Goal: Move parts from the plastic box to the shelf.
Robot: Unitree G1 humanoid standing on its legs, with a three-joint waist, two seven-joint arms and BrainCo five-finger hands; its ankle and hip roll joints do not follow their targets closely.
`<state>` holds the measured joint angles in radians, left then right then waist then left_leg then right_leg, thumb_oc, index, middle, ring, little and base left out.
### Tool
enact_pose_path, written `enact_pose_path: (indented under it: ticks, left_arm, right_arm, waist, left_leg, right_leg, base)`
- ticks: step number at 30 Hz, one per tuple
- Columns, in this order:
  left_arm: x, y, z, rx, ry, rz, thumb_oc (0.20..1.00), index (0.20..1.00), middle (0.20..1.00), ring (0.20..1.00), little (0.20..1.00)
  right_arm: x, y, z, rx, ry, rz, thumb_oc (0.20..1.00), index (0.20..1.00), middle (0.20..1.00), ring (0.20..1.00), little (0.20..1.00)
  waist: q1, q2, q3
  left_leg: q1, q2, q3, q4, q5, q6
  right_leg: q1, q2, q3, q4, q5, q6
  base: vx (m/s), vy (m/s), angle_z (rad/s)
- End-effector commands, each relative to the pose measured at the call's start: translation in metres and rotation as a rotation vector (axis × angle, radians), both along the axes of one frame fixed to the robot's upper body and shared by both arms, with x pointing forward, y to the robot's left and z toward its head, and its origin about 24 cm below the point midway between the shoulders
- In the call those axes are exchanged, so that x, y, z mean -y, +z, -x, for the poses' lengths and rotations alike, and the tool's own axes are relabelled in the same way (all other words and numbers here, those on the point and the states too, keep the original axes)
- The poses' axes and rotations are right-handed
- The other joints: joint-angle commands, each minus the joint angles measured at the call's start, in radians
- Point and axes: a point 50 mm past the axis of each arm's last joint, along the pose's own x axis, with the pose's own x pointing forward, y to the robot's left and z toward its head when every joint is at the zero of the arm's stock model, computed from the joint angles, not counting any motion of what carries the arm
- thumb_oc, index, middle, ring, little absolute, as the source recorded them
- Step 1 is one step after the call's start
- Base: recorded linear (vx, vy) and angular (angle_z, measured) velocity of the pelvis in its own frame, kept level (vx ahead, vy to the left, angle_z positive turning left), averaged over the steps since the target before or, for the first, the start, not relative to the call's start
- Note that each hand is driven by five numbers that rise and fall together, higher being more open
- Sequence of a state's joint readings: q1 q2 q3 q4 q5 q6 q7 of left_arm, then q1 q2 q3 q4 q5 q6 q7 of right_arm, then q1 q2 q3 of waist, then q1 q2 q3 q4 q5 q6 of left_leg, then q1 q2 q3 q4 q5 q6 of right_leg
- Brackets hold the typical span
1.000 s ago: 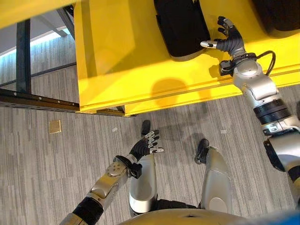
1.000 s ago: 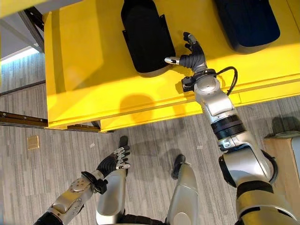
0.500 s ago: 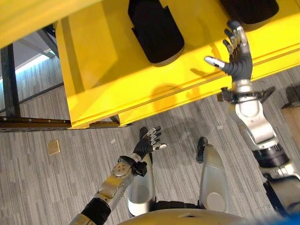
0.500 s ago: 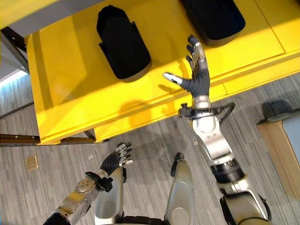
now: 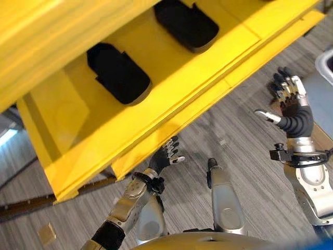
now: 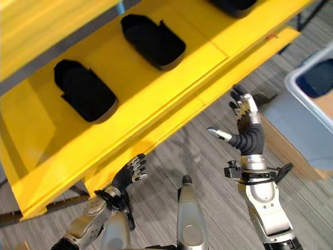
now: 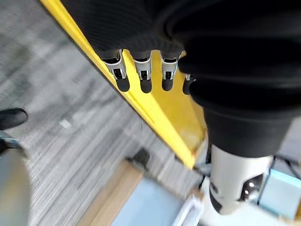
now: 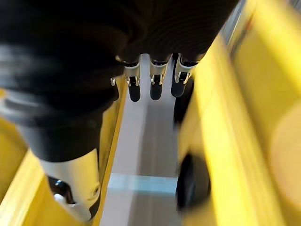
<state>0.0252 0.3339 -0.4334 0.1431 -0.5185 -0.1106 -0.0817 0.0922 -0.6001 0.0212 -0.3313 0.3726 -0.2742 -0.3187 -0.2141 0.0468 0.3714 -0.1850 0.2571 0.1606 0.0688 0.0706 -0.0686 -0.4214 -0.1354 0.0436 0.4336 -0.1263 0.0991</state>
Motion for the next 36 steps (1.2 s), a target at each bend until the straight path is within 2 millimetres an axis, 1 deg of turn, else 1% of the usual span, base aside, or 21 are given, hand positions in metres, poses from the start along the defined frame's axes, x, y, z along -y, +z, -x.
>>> enact_pose_path:
  ticks: [1, 4, 6, 7, 8, 10, 11, 13, 16, 18, 19, 20, 22, 23, 24, 26, 29, 31, 33, 35, 36]
  left_arm:
    - [0.0, -0.004, 0.011, -0.02, -0.011, -0.009, 1.0, 1.0, 1.0, 1.0, 1.0]
    - [0.006, -0.006, 0.011, -0.034, 0.021, -0.001, 1.0, 1.0, 1.0, 1.0, 1.0]
    - [0.008, -0.004, 0.008, -0.021, 0.051, -0.001, 1.0, 1.0, 1.0, 1.0, 1.0]
    - [0.009, -0.001, 0.006, -0.011, 0.051, -0.003, 1.0, 1.0, 1.0, 1.0, 1.0]
    - [0.01, 0.001, 0.005, -0.006, 0.057, -0.007, 1.0, 1.0, 1.0, 1.0, 1.0]
    - [0.01, 0.005, 0.001, 0.004, 0.075, -0.032, 1.0, 1.0, 1.0, 1.0, 1.0]
    - [0.009, 0.007, -0.002, 0.017, 0.064, -0.032, 1.0, 1.0, 1.0, 1.0, 1.0]
    - [0.009, 0.007, -0.003, 0.01, 0.053, 0.006, 1.0, 1.0, 1.0, 1.0, 1.0]
    - [0.011, 0.005, -0.002, 0.005, 0.046, 0.024, 1.0, 1.0, 1.0, 1.0, 1.0]
    - [0.015, 0.006, -0.003, 0.003, 0.047, 0.059, 1.0, 1.0, 1.0, 1.0, 1.0]
    - [0.015, 0.006, -0.003, 0.003, 0.038, 0.059, 1.0, 1.0, 1.0, 1.0, 1.0]
    - [0.016, 0.005, -0.003, 0.0, 0.037, 0.061, 1.0, 1.0, 1.0, 1.0, 1.0]
    - [0.021, 0.003, 0.001, -0.013, 0.042, 0.067, 1.0, 1.0, 1.0, 1.0, 1.0]
    - [0.023, 0.006, 0.0, -0.015, 0.03, 0.062, 1.0, 1.0, 1.0, 1.0, 1.0]
    - [0.023, 0.006, 0.0, -0.015, 0.029, 0.059, 1.0, 1.0, 1.0, 1.0, 1.0]
    - [0.026, 0.007, 0.0, -0.019, 0.018, 0.048, 1.0, 1.0, 1.0, 1.0, 1.0]
    - [0.026, 0.006, 0.001, -0.023, 0.016, 0.043, 1.0, 1.0, 1.0, 1.0, 1.0]
    - [0.026, 0.003, 0.0, -0.023, 0.013, 0.024, 1.0, 1.0, 1.0, 1.0, 1.0]
    - [0.026, 0.002, -0.002, -0.018, 0.006, 0.006, 1.0, 1.0, 1.0, 1.0, 1.0]
    - [0.026, 0.001, -0.006, -0.022, -0.001, 0.0, 1.0, 1.0, 1.0, 1.0, 1.0]
    - [0.025, -0.001, -0.006, -0.025, 0.006, -0.007, 1.0, 1.0, 1.0, 1.0, 1.0]
  right_arm:
    - [0.002, 0.014, -0.008, 0.089, -0.064, -0.059, 1.0, 1.0, 1.0, 1.0, 1.0]
    - [0.008, 0.007, -0.021, 0.021, -0.109, -0.069, 1.0, 1.0, 1.0, 1.0, 1.0]
    - [0.009, 0.008, -0.035, -0.004, -0.118, -0.082, 1.0, 1.0, 1.0, 1.0, 1.0]
    - [0.01, 0.008, -0.042, -0.023, -0.141, -0.083, 1.0, 1.0, 1.0, 1.0, 1.0]
    - [0.011, 0.009, -0.047, -0.032, -0.153, -0.097, 1.0, 1.0, 1.0, 1.0, 1.0]
    - [0.014, 0.009, -0.055, -0.059, -0.204, -0.117, 1.0, 1.0, 1.0, 1.0, 1.0]
    - [0.015, 0.006, -0.062, -0.11, -0.229, -0.149, 1.0, 1.0, 1.0, 1.0, 1.0]
    - [0.018, -0.002, -0.062, -0.146, -0.25, -0.156, 1.0, 1.0, 1.0, 1.0, 1.0]
    - [0.018, -0.014, -0.057, -0.189, -0.261, -0.19, 1.0, 1.0, 1.0, 1.0, 1.0]
    - [0.019, -0.02, -0.051, -0.201, -0.277, -0.211, 1.0, 1.0, 1.0, 1.0, 1.0]
    - [0.02, -0.023, -0.048, -0.21, -0.288, -0.225, 1.0, 1.0, 1.0, 1.0, 1.0]
    - [0.019, -0.024, -0.048, -0.216, -0.288, -0.234, 1.0, 1.0, 1.0, 1.0, 1.0]
    - [0.018, -0.029, -0.05, -0.234, -0.292, -0.264, 1.0, 1.0, 1.0, 1.0, 1.0]
    - [0.019, -0.03, -0.049, -0.222, -0.313, -0.289, 1.0, 1.0, 1.0, 1.0, 1.0]
    - [0.018, -0.03, -0.049, -0.222, -0.316, -0.292, 1.0, 1.0, 1.0, 1.0, 1.0]
    - [0.014, -0.039, -0.046, -0.243, -0.33, -0.341, 1.0, 1.0, 1.0, 1.0, 1.0]
    - [0.01, -0.047, -0.044, -0.276, -0.347, -0.355, 1.0, 1.0, 1.0, 1.0, 1.0]
    - [0.01, -0.054, -0.043, -0.31, -0.364, -0.383, 1.0, 1.0, 1.0, 1.0, 1.0]
    - [0.012, -0.058, -0.042, -0.32, -0.385, -0.413, 1.0, 1.0, 1.0, 1.0, 1.0]
    - [0.016, -0.063, -0.04, -0.341, -0.419, -0.42, 1.0, 1.0, 1.0, 1.0, 1.0]
    - [0.017, -0.065, -0.038, -0.348, -0.425, -0.418, 1.0, 1.0, 1.0, 1.0, 1.0]
  waist:
    - [-0.001, -0.052, 0.006]
    - [0.002, -0.057, 0.017]
    - [0.025, -0.059, 0.028]
    - [0.039, -0.055, 0.031]
    - [0.049, -0.054, 0.037]
    - [0.061, -0.054, 0.05]
    - [0.06, -0.048, 0.055]
    - [0.053, -0.04, 0.046]
    - [0.042, -0.042, 0.036]
    - [0.025, -0.038, 0.032]
    - [0.023, -0.035, 0.034]
    - [0.024, -0.037, 0.032]
    - [0.046, -0.038, 0.019]
    - [0.061, -0.037, 0.018]
    - [0.062, -0.037, 0.018]
    - [0.066, -0.041, 0.01]
    - [0.07, -0.04, -0.014]
    - [0.062, -0.028, -0.035]
    - [0.06, -0.03, -0.037]
    - [0.055, -0.044, -0.039]
    - [0.052, -0.056, -0.04]
  left_leg:
    - [0.06, -0.015, 0.051, 0.038, -0.047, -0.036]
    - [0.109, -0.002, 0.143, 0.031, -0.061, -0.045]
    - [0.124, 0.012, 0.207, 0.049, -0.072, -0.05]
    - [0.132, 0.02, 0.225, 0.07, -0.102, -0.057]
    - [0.129, 0.026, 0.238, 0.094, -0.117, -0.054]
    - [0.107, 0.041, 0.234, 0.157, -0.136, -0.049]
    - [0.101, 0.074, 0.246, 0.184, -0.121, -0.049]
    - [0.124, 0.115, 0.264, 0.17, -0.048, -0.067]
    - [0.131, 0.16, 0.281, 0.15, 0.058, -0.097]
    - [0.15, 0.176, 0.331, 0.121, 0.108, -0.11]
    - [0.147, 0.176, 0.331, 0.128, 0.135, -0.12]
    - [0.143, 0.161, 0.318, 0.136, 0.118, -0.113]
    - [0.145, 0.042, 0.238, 0.14, 0.024, -0.067]
    - [0.11, -0.047, 0.204, 0.183, -0.027, -0.037]
    - [0.105, -0.06, 0.2, 0.192, -0.041, -0.03]
    - [0.084, -0.179, 0.216, 0.234, -0.14, 0.025]
    - [0.104, -0.291, 0.197, 0.213, -0.248, 0.088]
    - [0.157, -0.312, 0.202, 0.095, -0.238, 0.101]
    - [0.161, -0.324, 0.182, 0.072, -0.238, 0.109]
    - [0.171, -0.35, 0.155, 0.045, -0.243, 0.13]
    - [0.165, -0.363, 0.157, 0.037, -0.224, 0.139]
  right_leg:
    - [0.129, -0.01, -0.025, -0.242, 0.154, 0.026]
    - [0.145, -0.041, -0.103, -0.297, 0.201, 0.042]
    - [0.143, -0.064, -0.196, -0.294, 0.21, 0.046]
    - [0.142, -0.079, -0.241, -0.27, 0.19, 0.057]
    - [0.132, -0.088, -0.263, -0.245, 0.181, 0.054]
    - [0.103, -0.091, -0.269, -0.174, 0.147, 0.036]
    - [0.084, -0.081, -0.284, -0.09, 0.086, 0.001]
    - [0.08, -0.06, -0.315, -0.028, 0.034, -0.038]
    - [0.089, -0.038, -0.351, -0.006, -0.001, -0.071]
    - [0.1, -0.037, -0.378, -0.011, -0.013, -0.081]
    - [0.111, -0.028, -0.386, -0.025, -0.013, -0.088]
    - [0.117, -0.019, -0.384, -0.037, -0.01, -0.091]
    - [0.136, 0.012, -0.357, -0.091, 0.013, -0.088]
    - [0.175, 0.049, -0.346, -0.16, 0.03, -0.09]
    - [0.183, 0.054, -0.346, -0.172, 0.034, -0.088]
    - [0.212, 0.084, -0.342, -0.244, 0.077, -0.066]
    - [0.208, 0.115, -0.329, -0.262, 0.101, -0.044]
    - [0.179, 0.124, -0.361, -0.243, 0.104, -0.036]
    - [0.155, 0.131, -0.368, -0.231, 0.115, -0.034]
    - [0.134, 0.138, -0.379, -0.222, 0.152, -0.027]
    - [0.116, 0.128, -0.39, -0.211, 0.202, -0.025]
  base:
    - [0.07, 0.1, -0.63]
    - [0.05, 0.026, -1.3]
    - [0.03, -0.03, -1.23]
    - [0.05, -0.076, -1.01]
    - [0.08, -0.183, -1.2]
    - [0.12, -0.389, -1.04]
    - [0.27, -0.501, -0.37]
    - [0.31, -0.398, 0.04]
    - [0.19, -0.251, -0.01]
    - [0.12, -0.182, 0.34]
    - [0.08, -0.169, 0.46]
    - [0.1, -0.174, 0.44]
    - [0.11, -0.213, 0.24]
    - [0.07, -0.243, -0.21]
    - [0.06, -0.288, -0.28]
    - [0.02, -0.203, -0.06]
    - [-0.04, -0.044, 0.01]
    - [-0.15, 0.002, -0.03]
    - [-0.19, -0.019, 0.22]
    - [-0.16, 0.008, 0.52]
    - [-0.11, 0.045, 0.53]
